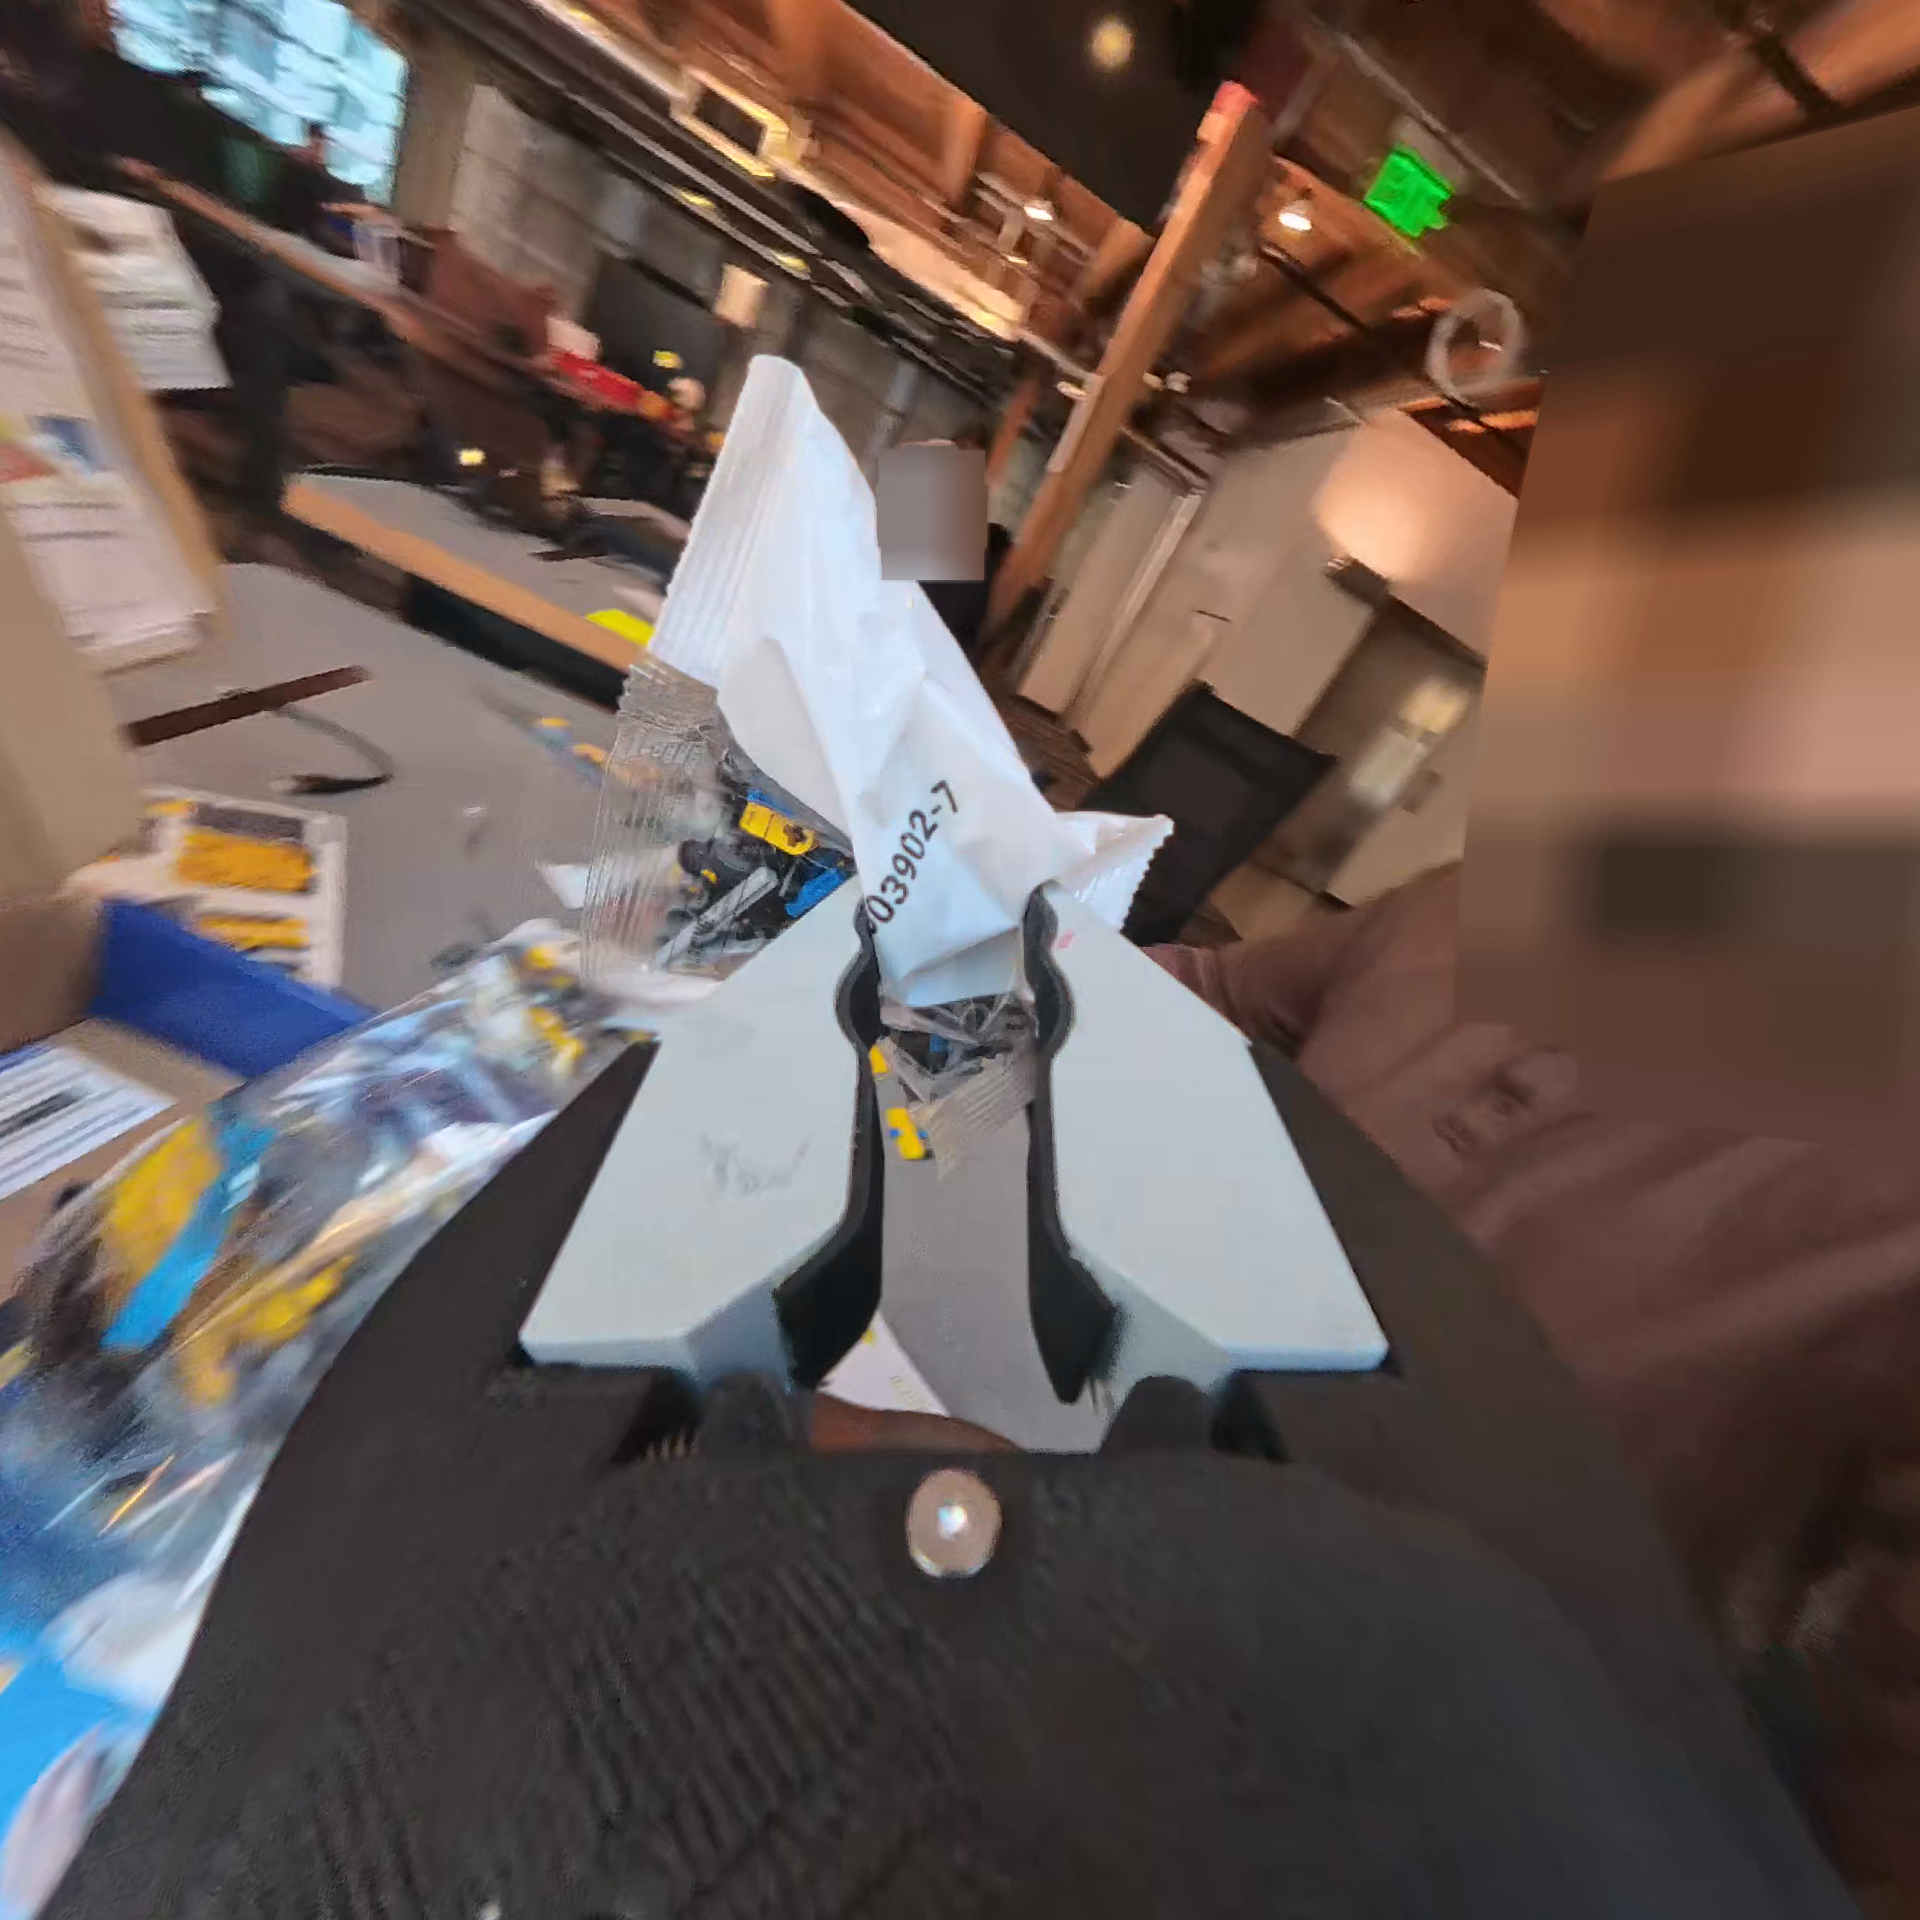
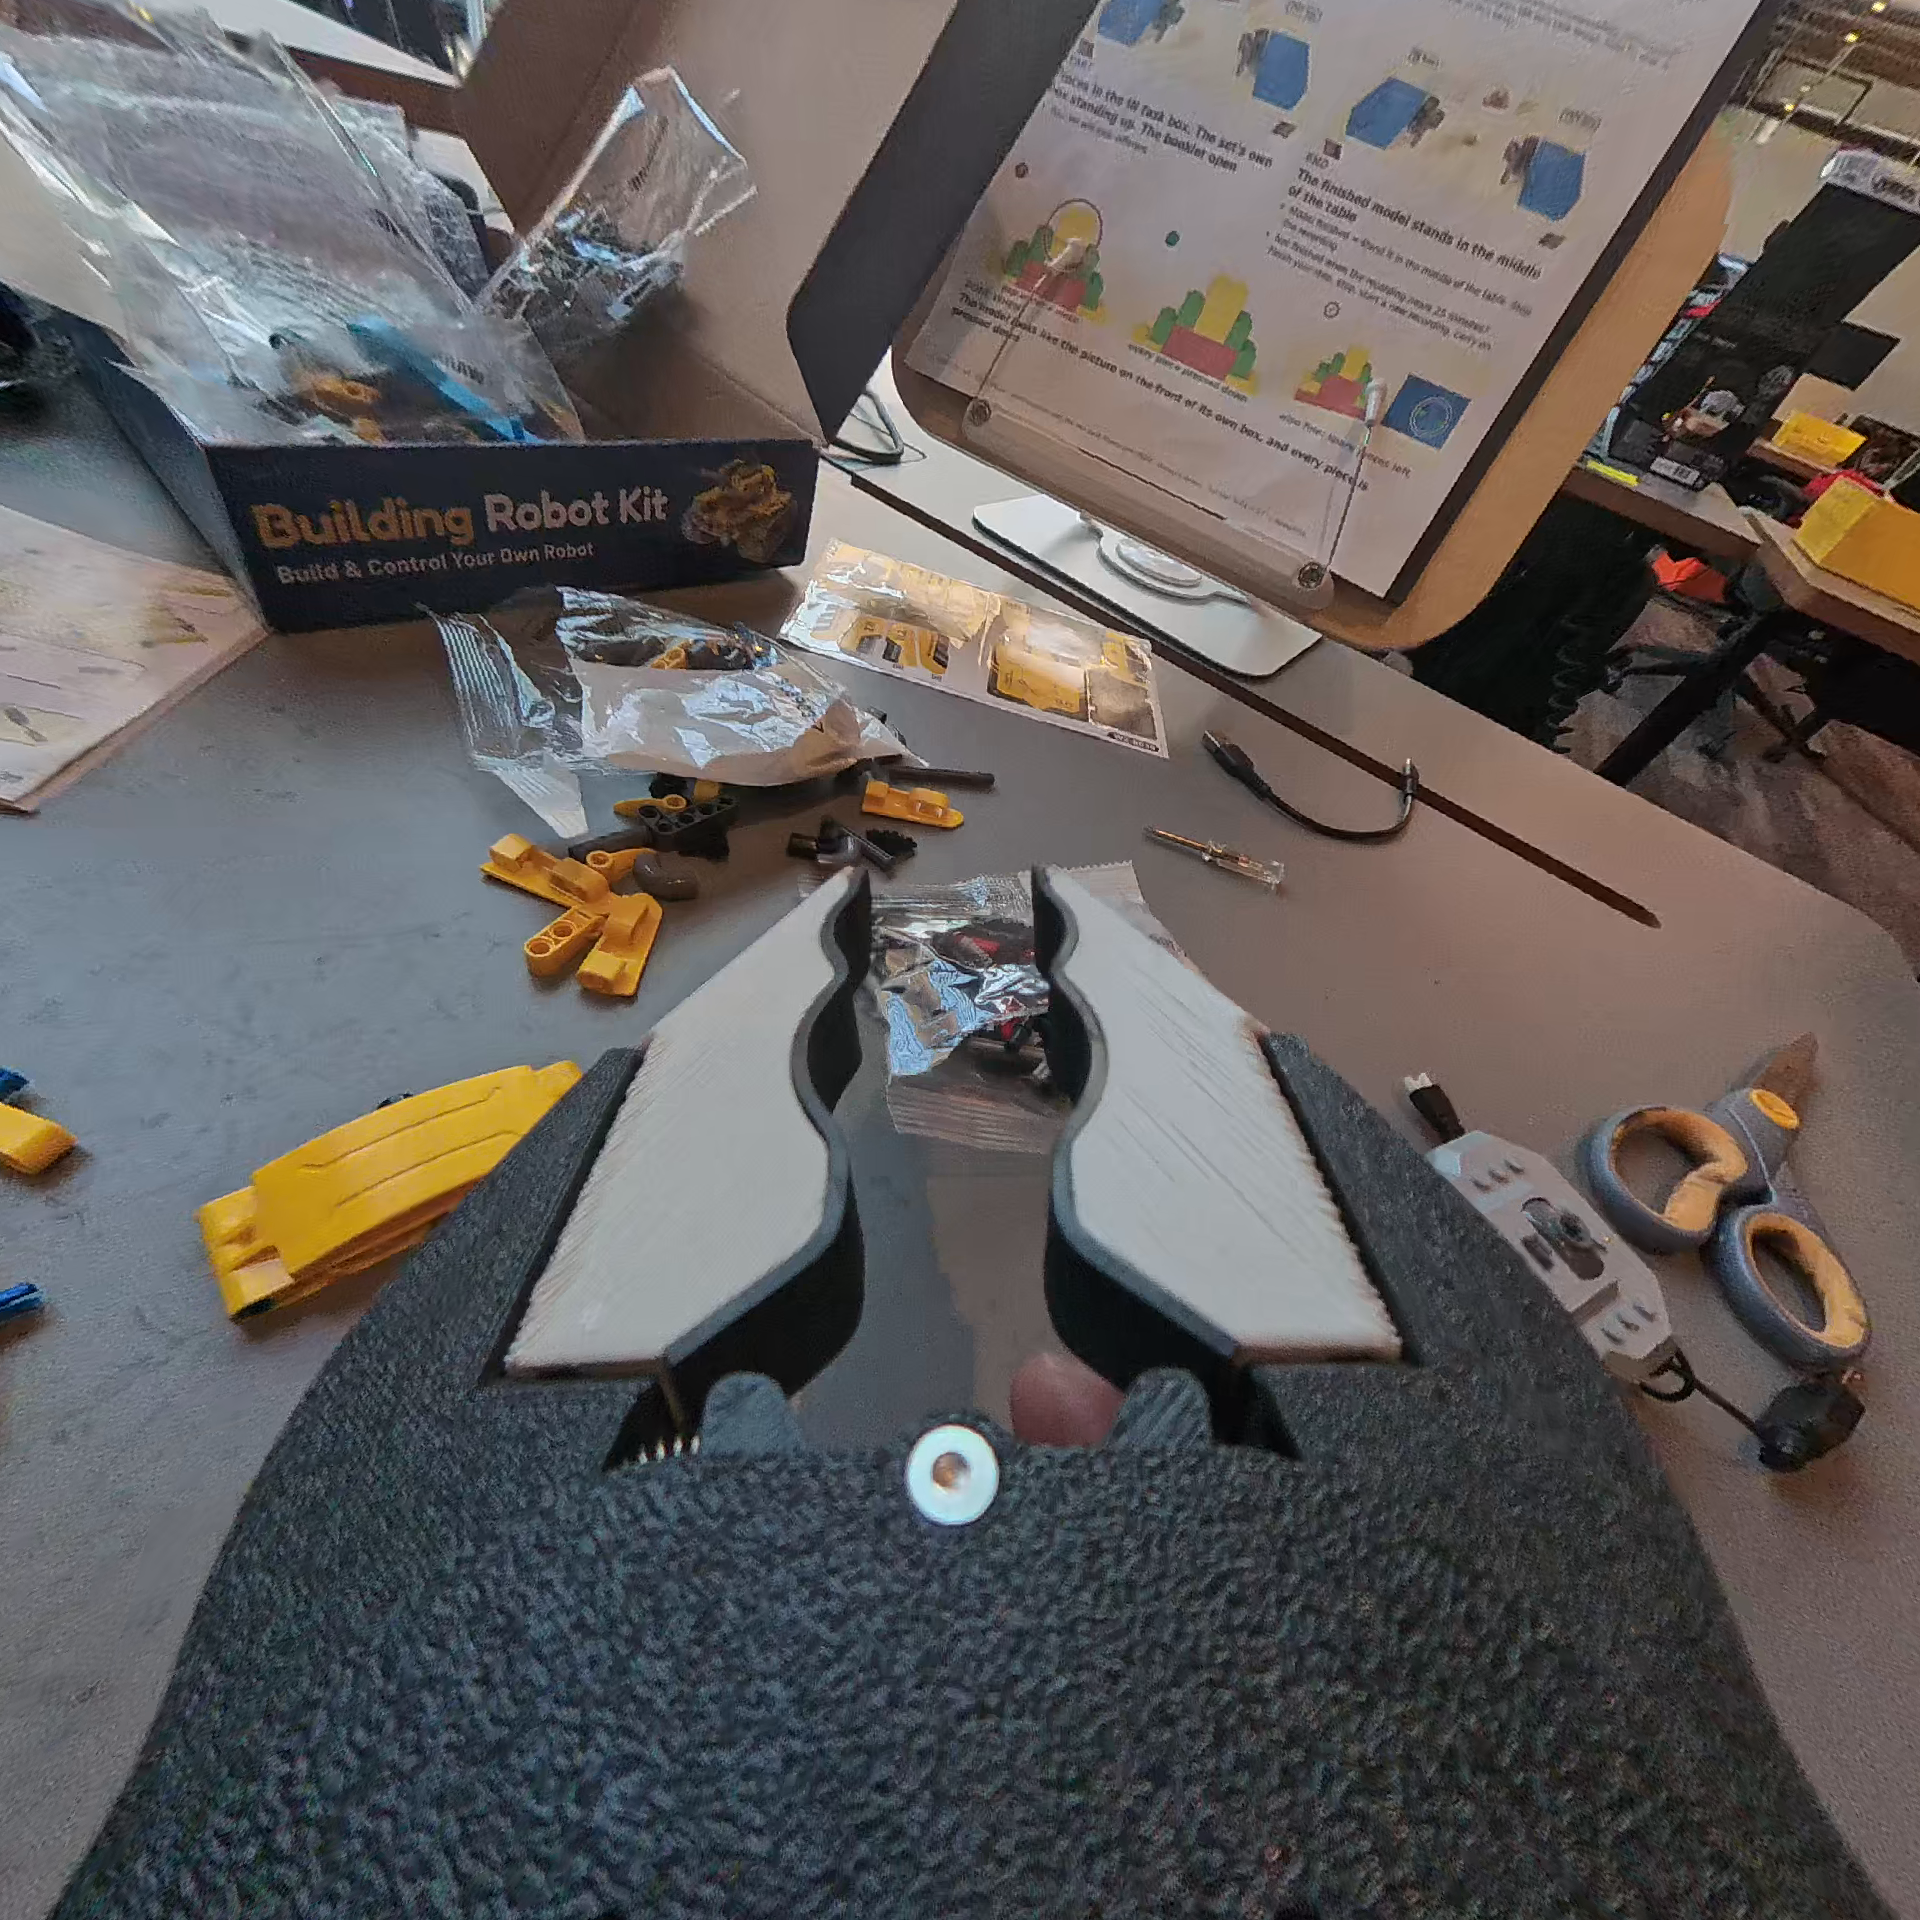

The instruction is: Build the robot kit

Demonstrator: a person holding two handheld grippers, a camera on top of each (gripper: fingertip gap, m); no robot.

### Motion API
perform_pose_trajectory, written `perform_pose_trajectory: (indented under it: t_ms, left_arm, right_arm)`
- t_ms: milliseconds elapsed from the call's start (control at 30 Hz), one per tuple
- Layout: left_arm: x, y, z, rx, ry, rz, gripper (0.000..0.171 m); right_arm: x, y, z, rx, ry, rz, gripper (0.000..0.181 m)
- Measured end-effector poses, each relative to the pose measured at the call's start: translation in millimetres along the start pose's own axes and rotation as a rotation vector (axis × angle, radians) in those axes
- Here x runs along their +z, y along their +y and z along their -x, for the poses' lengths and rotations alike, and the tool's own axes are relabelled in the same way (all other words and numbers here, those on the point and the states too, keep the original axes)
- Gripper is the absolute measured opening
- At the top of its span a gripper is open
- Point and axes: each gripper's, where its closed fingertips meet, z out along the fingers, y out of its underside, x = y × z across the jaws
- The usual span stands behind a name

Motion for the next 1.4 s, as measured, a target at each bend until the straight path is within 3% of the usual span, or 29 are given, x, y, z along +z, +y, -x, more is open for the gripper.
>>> perform_pose_trajectory:
  t_ms: [167, 367, 467, 600, 667, 733, 800, 833, 867, 933, 967, 1067, 1267, 1400]
  left_arm:
    - [43.4, 6.5, -62.2, 0.077, 0.259, 0.001, 0.023]
    - [96.2, 26.5, -107.6, 0.115, 0.551, -0.041, 0.022]
    - [119.1, 44.4, -117.0, 0.127, 0.66, -0.049, 0.022]
    - [140.9, 66.5, -111.7, 0.075, 0.745, -0.055, 0.022]
    - [145.8, 72.3, -105.6, 0.056, 0.76, -0.059, 0.021]
    - [149.0, 77.3, -95.8, 0.049, 0.741, -0.041, 0.021]
    - [153.0, 84.5, -84.2, 0.052, 0.701, -0.003, 0.019]
    - [156.6, 90.9, -75.7, 0.061, 0.663, 0.033, 0.02]
    - [159.3, 96.5, -68.9, 0.059, 0.643, 0.066, 0.02]
    - [164.4, 101.3, -58.5, 0.052, 0.622, 0.093, 0.021]
    - [166.5, 101.0, -54.1, 0.053, 0.616, 0.091, 0.021]
    - [176.2, 88.9, -32.4, 0.046, 0.518, 0.035, 0.026]
    - [177.5, 59.1, 51.5, 0.047, 0.026, -0.126, 0.037]
    - [187.1, 59.1, 66.3, 0.147, -0.117, -0.092, 0.051]
  right_arm:
    - [-8.7, -55.8, 39.9, 0.056, -0.218, -0.092, 0.031]
    - [-26.1, -143.7, 137.0, 0.192, -0.778, -0.227, 0.042]
    - [-37.5, -171.2, 169.3, 0.297, -1.073, -0.258, 0.05]
    - [-38.0, -180.2, 186.8, 0.429, -1.335, -0.223, 0.062]
    - [-45.2, -173.6, 191.6, 0.442, -1.477, -0.199, 0.055]
    - [-56.3, -169.2, 188.9, 0.453, -1.592, -0.229, 0.023]
    - [-57.0, -168.6, 180.7, 0.506, -1.629, -0.261, 0.04]
    - [-56.9, -169.4, 175.3, 0.546, -1.66, -0.259, 0.065]
    - [-53.4, -169.6, 169.5, 0.579, -1.674, -0.252, 0.063]
    - [-35.5, -159.3, 165.2, 0.544, -1.612, -0.216, 0.026]
    - [-27.2, -151.5, 164.8, 0.492, -1.575, -0.198, 0.023]
    - [-15.1, -144.0, 150.1, 0.423, -1.486, -0.262, 0.018]
    - [34.3, -132.0, 79.7, 0.496, -1.053, -0.321, 0.012]
    - [44.7, -123.2, 62.9, 0.563, -1.001, -0.279, 0.011]
